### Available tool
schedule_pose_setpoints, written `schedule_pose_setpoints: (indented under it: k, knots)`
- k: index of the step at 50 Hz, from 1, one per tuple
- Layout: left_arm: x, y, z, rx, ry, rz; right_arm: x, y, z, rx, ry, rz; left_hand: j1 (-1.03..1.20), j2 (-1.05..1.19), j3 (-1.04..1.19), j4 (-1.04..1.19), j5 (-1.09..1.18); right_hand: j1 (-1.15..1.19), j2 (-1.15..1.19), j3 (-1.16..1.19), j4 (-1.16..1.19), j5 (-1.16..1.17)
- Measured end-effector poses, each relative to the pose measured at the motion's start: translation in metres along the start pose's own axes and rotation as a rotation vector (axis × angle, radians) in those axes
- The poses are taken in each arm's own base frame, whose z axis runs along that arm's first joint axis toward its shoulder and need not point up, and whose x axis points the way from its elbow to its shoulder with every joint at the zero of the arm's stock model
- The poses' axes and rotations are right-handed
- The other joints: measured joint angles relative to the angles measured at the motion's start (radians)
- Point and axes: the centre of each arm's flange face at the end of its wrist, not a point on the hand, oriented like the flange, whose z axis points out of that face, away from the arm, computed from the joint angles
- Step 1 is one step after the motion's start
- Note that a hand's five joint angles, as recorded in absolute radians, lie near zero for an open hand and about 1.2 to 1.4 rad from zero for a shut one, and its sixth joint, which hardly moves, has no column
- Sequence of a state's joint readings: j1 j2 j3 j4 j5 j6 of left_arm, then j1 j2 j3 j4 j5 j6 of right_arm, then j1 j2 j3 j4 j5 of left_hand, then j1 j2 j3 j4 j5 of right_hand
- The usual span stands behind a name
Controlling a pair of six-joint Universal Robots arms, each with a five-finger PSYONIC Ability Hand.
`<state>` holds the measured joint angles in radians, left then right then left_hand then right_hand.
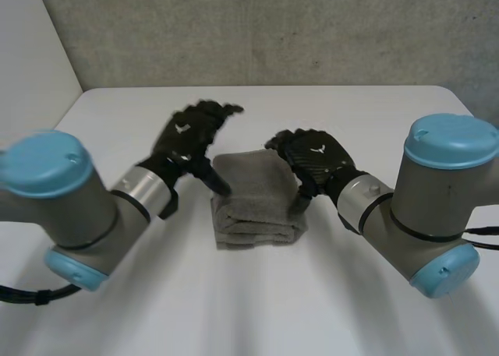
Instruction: Fold the towel.
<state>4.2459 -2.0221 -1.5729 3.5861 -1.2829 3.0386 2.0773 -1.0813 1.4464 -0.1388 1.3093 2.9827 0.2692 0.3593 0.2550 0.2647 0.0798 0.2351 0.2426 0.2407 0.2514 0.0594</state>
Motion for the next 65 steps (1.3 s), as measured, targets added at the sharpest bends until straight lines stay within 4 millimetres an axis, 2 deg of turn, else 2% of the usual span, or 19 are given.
schedule_pose_setpoints:
  k: [5,10,14,19,24,28,30,31,33,34,35,36,38,43,46,51,65]
  knots:
    - [0.012,0.034,0.002,-0.112,0.005,-0.021,0.011,0.028,0.015,-0.065,0.015,0.025,0.000,0.000,0.000,0.000,0.000,0.000,0.000,0.000,0.000,0.000]
    - [0.013,0.062,0.001,-0.211,-0.007,-0.038,0.012,0.052,0.026,-0.121,0.009,0.043,0.000,0.000,0.000,0.000,0.000,-0.003,0.000,0.000,0.000,0.000]
    - [0.012,0.076,-0.002,-0.267,-0.015,-0.051,0.011,0.063,0.032,-0.157,0.003,0.053,0.000,0.000,0.000,0.000,0.000,-0.006,0.000,0.000,0.000,0.000]
    - [0.011,0.076,-0.003,-0.280,-0.019,-0.056,0.011,0.058,0.030,-0.168,-0.001,0.058,0.000,0.000,0.000,0.000,0.000,-0.014,0.000,0.000,0.000,0.000]
    - [0.013,0.053,-0.004,-0.231,-0.017,-0.045,0.014,0.028,0.021,-0.116,0.006,0.046,0.000,0.000,0.000,0.000,0.000,-0.014,0.000,0.000,0.000,0.000]
    - [0.014,0.021,-0.005,-0.154,-0.013,-0.029,0.016,-0.005,0.010,-0.038,0.022,0.033,0.000,0.000,0.000,0.000,0.000,-0.014,0.000,0.000,0.000,0.000]
    - [0.016,-0.005,-0.006,-0.094,-0.010,-0.017,0.018,-0.027,0.001,0.017,0.035,0.031,0.000,0.000,0.000,0.000,0.000,-0.014,0.000,0.000,0.000,0.000]
    - [0.017,-0.012,-0.006,-0.079,-0.010,-0.014,0.018,-0.032,0.000,0.029,0.038,0.031,0.000,0.000,0.000,0.000,0.000,-0.014,0.000,0.000,0.000,0.000]
    - [0.020,-0.042,-0.011,-0.015,-0.008,-0.001,0.021,-0.056,-0.010,0.093,0.056,0.040,0.000,0.000,0.000,0.000,0.000,-0.014,0.000,0.000,0.000,0.000]
    - [0.020,-0.050,-0.012,0.000,-0.009,0.002,0.022,-0.061,-0.013,0.108,0.063,0.044,0.000,0.000,0.000,0.000,0.000,-0.014,0.000,0.000,0.000,0.000]
    - [0.021,-0.069,-0.017,0.037,-0.014,0.010,0.025,-0.075,-0.020,0.145,0.082,0.057,0.000,0.000,0.000,0.000,0.000,-0.014,0.000,0.000,0.000,0.000]
    - [0.021,-0.076,-0.019,0.050,-0.016,0.012,0.027,-0.080,-0.023,0.161,0.092,0.063,0.000,0.000,0.000,0.000,0.000,-0.014,0.000,0.000,0.000,0.000]
    - [0.021,-0.103,-0.028,0.101,-0.036,0.023,0.035,-0.101,-0.036,0.220,0.139,0.090,-0.003,0.000,-0.003,0.000,-0.003,-0.014,0.000,0.000,0.000,0.000]
    - [0.010,-0.142,-0.048,0.157,-0.126,0.033,0.050,-0.129,-0.062,0.298,0.257,0.133,-0.006,0.000,-0.005,0.000,-0.003,-0.014,0.000,0.000,0.000,0.000]
    - [0.001,-0.155,-0.057,0.162,-0.197,0.031,0.056,-0.136,-0.073,0.302,0.328,0.149,-0.006,0.000,-0.006,0.000,-0.003,-0.014,0.000,0.000,0.000,0.000]
    - [-0.009,-0.163,-0.065,0.144,-0.287,0.027,0.062,-0.138,-0.082,0.266,0.406,0.157,-0.006,0.000,-0.009,0.000,-0.003,-0.014,0.000,0.000,0.000,0.000]
    - [-0.014,-0.160,-0.067,0.095,-0.360,0.022,0.064,-0.136,-0.082,0.231,0.433,0.153,-0.007,0.000,-0.009,0.000,-0.003,-0.014,0.000,0.000,0.000,0.000]
